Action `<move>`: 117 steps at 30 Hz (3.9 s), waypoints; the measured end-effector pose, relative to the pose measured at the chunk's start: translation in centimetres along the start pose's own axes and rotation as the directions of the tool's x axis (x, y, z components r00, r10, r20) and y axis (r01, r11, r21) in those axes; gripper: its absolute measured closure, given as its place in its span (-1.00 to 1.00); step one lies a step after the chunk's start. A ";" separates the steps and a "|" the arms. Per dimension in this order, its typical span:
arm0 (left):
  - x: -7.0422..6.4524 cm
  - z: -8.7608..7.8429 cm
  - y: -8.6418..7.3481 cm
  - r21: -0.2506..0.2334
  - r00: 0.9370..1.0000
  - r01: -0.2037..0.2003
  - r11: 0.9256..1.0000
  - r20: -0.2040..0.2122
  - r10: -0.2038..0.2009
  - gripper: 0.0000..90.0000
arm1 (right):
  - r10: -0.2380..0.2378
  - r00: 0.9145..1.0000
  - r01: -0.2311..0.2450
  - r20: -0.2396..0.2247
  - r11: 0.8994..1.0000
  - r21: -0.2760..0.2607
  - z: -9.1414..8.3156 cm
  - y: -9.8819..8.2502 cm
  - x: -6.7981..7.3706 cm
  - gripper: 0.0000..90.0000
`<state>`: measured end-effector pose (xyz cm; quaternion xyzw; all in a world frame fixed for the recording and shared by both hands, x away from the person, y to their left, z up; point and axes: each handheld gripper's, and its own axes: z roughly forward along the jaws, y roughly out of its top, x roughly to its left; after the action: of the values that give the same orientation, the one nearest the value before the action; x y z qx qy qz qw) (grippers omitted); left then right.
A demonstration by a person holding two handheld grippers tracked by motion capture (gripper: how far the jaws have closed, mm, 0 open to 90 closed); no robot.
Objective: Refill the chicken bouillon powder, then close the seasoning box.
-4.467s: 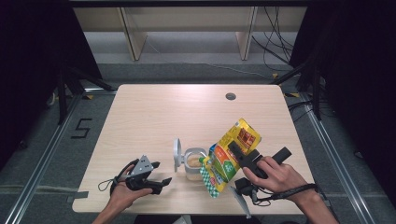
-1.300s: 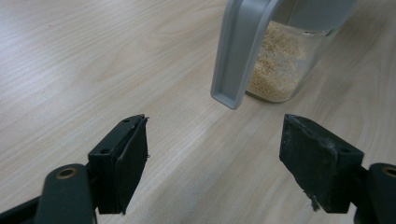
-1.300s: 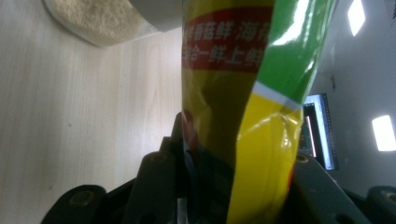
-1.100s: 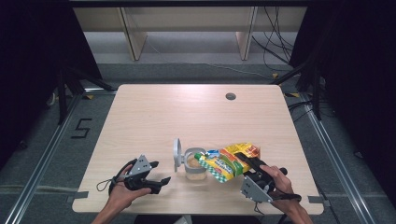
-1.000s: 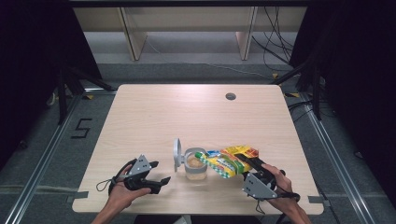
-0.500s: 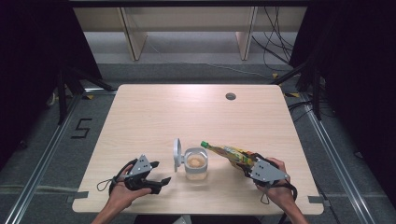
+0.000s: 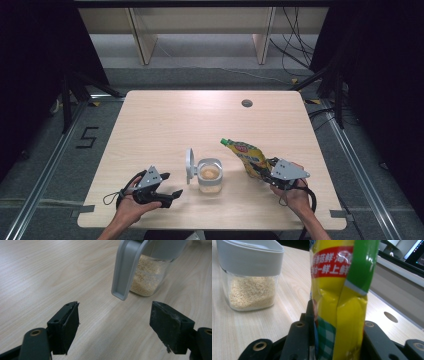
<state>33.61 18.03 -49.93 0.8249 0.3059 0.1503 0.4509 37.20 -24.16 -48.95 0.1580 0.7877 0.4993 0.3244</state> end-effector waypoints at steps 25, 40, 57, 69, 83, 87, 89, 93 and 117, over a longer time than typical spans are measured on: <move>-0.1 -0.1 0.0 -0.007 0.999 0.036 0.999 -0.005 -0.037 -0.48 | 0.171 0.983 -0.176 0.062 0.982 0.069 -2.1 -0.9 0.0 0.54; 0.2 -0.3 0.1 -0.018 1.000 0.014 1.000 -0.007 -0.014 -0.48 | 0.267 0.952 -0.286 0.152 0.951 0.119 -4.2 -0.5 0.6 -0.07; 0.0 -0.6 0.5 -0.050 1.000 0.030 0.998 0.007 -0.029 -0.48 | 0.283 0.930 -0.339 0.235 0.907 0.248 -6.7 -0.1 2.3 -0.38; 0.8 -2.2 1.6 -0.040 0.999 0.036 0.999 -0.005 -0.037 -0.49 | 0.293 0.923 -0.359 0.248 0.886 0.292 -7.8 -0.2 3.1 -0.40; 1.7 -3.8 3.7 -0.086 0.996 0.079 0.993 -0.029 -0.082 -0.45 | 0.294 0.919 -0.372 0.263 0.868 0.329 -8.2 -0.3 4.1 -0.43; 1.5 -3.9 4.3 -0.075 0.998 0.066 0.995 -0.016 -0.067 -0.36 | 0.266 0.932 -0.340 0.248 0.878 0.338 -8.2 -0.5 3.9 -0.43; 1.4 -3.8 4.7 -0.072 0.999 0.054 0.996 -0.004 -0.055 -0.25 | 0.268 0.931 -0.343 0.249 0.875 0.341 -8.2 -0.5 3.9 -0.43; 1.1 -3.7 5.2 -0.077 0.999 0.037 0.996 0.006 -0.037 0.14 | 0.263 0.932 -0.339 0.250 0.877 0.341 -8.2 -0.6 3.8 -0.43; -1.7 -1.7 7.8 -0.105 0.992 -0.124 0.987 0.000 0.124 0.98 | 0.247 0.939 -0.321 0.241 0.880 0.349 -8.2 -0.5 3.8 -0.40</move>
<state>34.33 14.88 -42.39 0.8180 0.2443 0.1914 0.4843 28.96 -27.84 -48.37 0.3793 0.8035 0.3607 0.2836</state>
